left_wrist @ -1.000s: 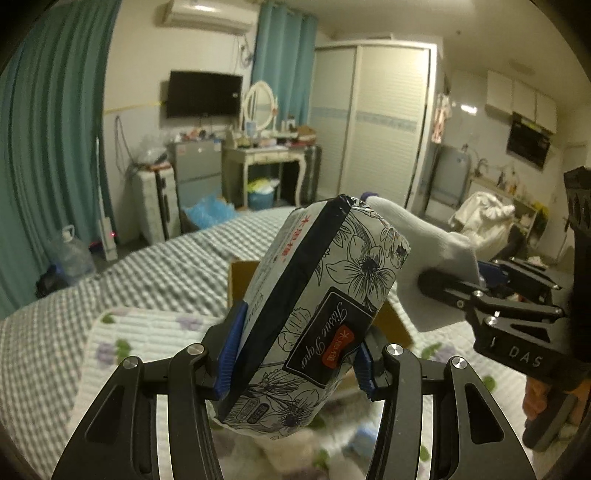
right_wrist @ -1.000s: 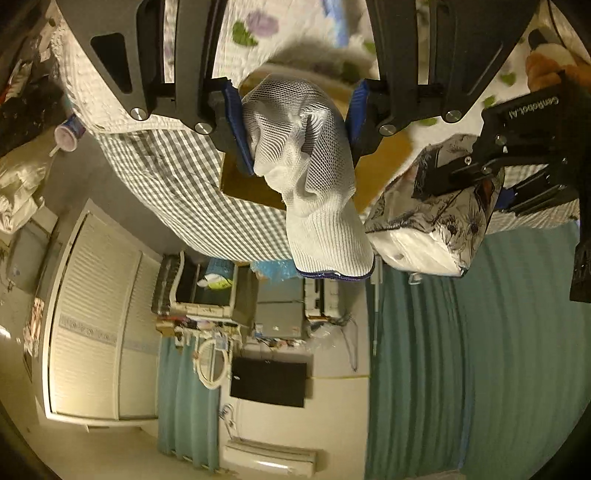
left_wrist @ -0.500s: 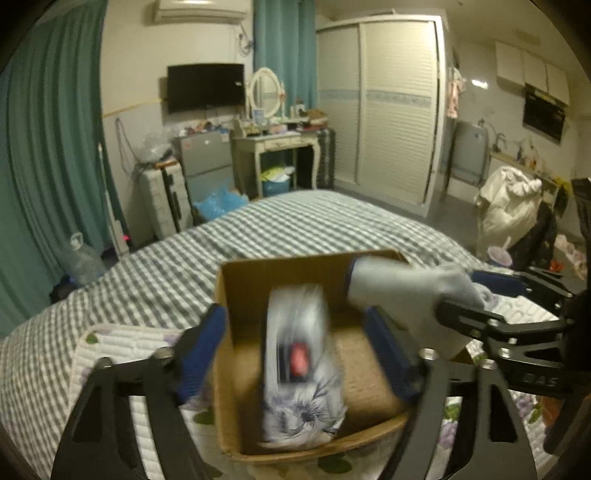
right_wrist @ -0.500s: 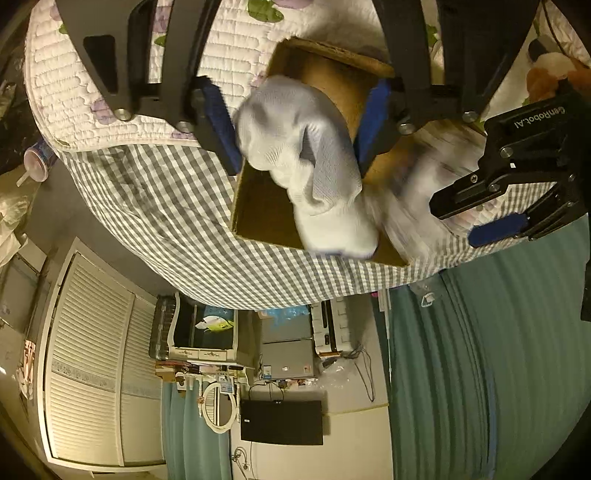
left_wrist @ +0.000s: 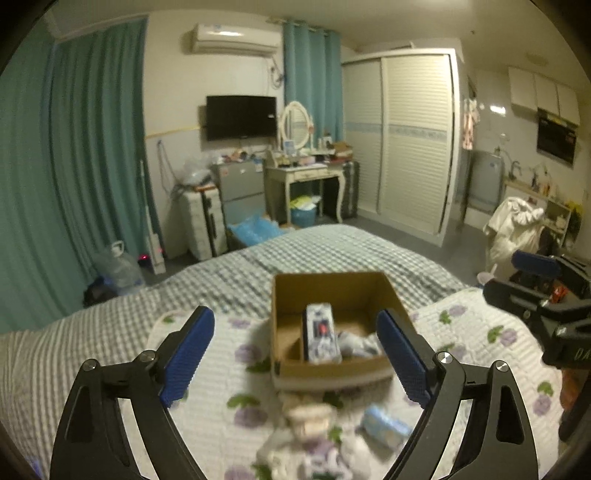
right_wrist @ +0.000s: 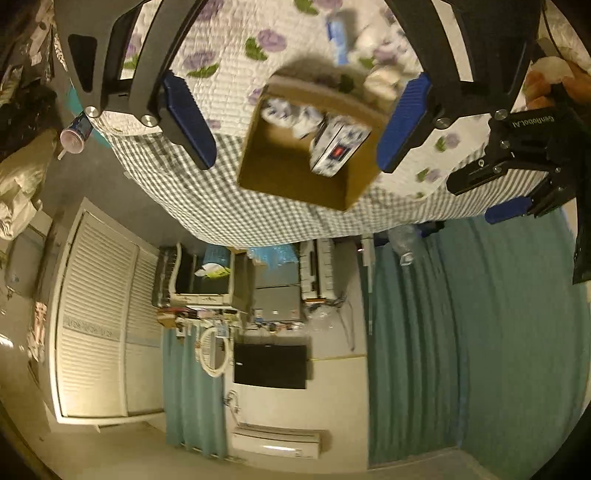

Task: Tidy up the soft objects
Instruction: 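Drop the sock and tissue pack into the cardboard box with both tools, then grasp the blue tissue pack with the right tool while the left tool grasps the white fuzzy toy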

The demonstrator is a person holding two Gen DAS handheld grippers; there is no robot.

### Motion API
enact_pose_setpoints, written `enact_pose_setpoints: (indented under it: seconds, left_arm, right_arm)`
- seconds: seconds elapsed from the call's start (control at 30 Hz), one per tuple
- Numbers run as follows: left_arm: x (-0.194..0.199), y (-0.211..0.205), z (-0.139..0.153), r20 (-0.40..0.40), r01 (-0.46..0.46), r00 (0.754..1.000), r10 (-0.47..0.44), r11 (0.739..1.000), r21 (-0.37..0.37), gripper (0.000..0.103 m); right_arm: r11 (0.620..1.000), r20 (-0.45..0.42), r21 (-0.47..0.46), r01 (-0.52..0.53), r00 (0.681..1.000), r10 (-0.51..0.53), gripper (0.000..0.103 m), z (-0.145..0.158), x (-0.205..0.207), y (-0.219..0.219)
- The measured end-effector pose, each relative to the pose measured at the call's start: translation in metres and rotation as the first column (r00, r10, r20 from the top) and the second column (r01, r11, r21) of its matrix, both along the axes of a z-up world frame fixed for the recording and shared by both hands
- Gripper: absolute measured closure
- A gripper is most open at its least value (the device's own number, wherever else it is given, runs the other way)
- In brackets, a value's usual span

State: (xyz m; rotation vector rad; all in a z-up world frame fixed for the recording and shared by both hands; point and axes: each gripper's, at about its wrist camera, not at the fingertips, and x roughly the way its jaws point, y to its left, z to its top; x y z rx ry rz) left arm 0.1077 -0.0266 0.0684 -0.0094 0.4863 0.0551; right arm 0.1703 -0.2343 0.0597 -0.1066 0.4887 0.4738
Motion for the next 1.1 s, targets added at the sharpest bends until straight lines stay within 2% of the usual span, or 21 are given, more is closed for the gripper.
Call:
enact_pose_setpoints:
  seconds: [0.07,0.17,0.3,0.4,0.5,0.57,0.7,0.73,0.8,0.9,0.97,1.1]
  left_arm:
    - [-0.018,0.001,-0.010,-0.006,-0.022,1.000,0.022,1.000,-0.018,0.012]
    - [-0.033,0.001,-0.036,-0.050,-0.063,0.997,0.061,0.997,-0.039,0.012]
    - [-0.044,-0.001,-0.079,-0.097,-0.113,0.989,0.111,0.993,-0.021,0.012]
    - [-0.039,-0.009,-0.116,-0.156,-0.126,0.980,0.122,0.992,-0.021,0.013]
    - [-0.034,-0.019,-0.149,-0.210,-0.127,0.970,0.119,0.992,-0.026,0.014]
    - [-0.035,-0.027,-0.168,-0.238,-0.096,0.968,0.085,0.995,-0.036,0.014]
    - [-0.032,-0.043,-0.197,-0.298,-0.053,0.953,0.060,0.998,0.030,0.022]
    - [-0.030,-0.042,-0.204,-0.313,-0.052,0.948,0.058,0.998,0.030,0.029]
    - [-0.026,-0.038,-0.214,-0.338,-0.054,0.940,0.051,0.999,0.001,0.035]
    - [-0.024,-0.039,-0.219,-0.328,-0.026,0.944,0.020,1.000,-0.016,0.036]
    - [-0.022,-0.045,-0.220,-0.326,0.005,0.945,-0.005,1.000,0.000,0.050]
    - [-0.022,-0.045,-0.222,-0.334,0.030,0.942,-0.037,0.999,-0.028,0.055]
  right_arm:
    - [1.000,0.000,-0.026,-0.018,1.000,0.018,0.012,-0.009,-0.019,0.006]
    - [0.997,-0.065,-0.056,-0.051,0.997,0.048,0.012,-0.049,-0.031,0.011]
    - [0.993,-0.176,-0.081,-0.086,0.982,0.071,0.012,-0.103,-0.023,0.019]
    - [0.987,-0.224,-0.118,-0.109,0.971,0.081,0.014,-0.138,-0.016,0.024]
    - [0.984,-0.284,-0.114,-0.134,0.954,0.097,0.029,-0.166,-0.004,0.027]
    - [0.983,-0.309,-0.112,-0.146,0.945,0.105,0.039,-0.177,0.001,0.029]
    - [0.972,-0.325,-0.136,-0.190,0.936,0.137,0.053,-0.192,0.009,0.036]
    - [0.970,-0.328,-0.140,-0.197,0.934,0.142,0.059,-0.194,0.010,0.037]
    - [0.966,-0.345,-0.149,-0.211,0.927,0.149,0.064,-0.202,0.012,0.041]
    - [0.960,-0.369,-0.162,-0.227,0.917,0.154,0.070,-0.214,0.016,0.045]
    - [0.959,-0.375,-0.166,-0.231,0.914,0.155,0.084,-0.219,0.017,0.046]
    - [0.963,-0.378,-0.146,-0.227,0.912,0.158,0.087,-0.219,0.019,0.044]
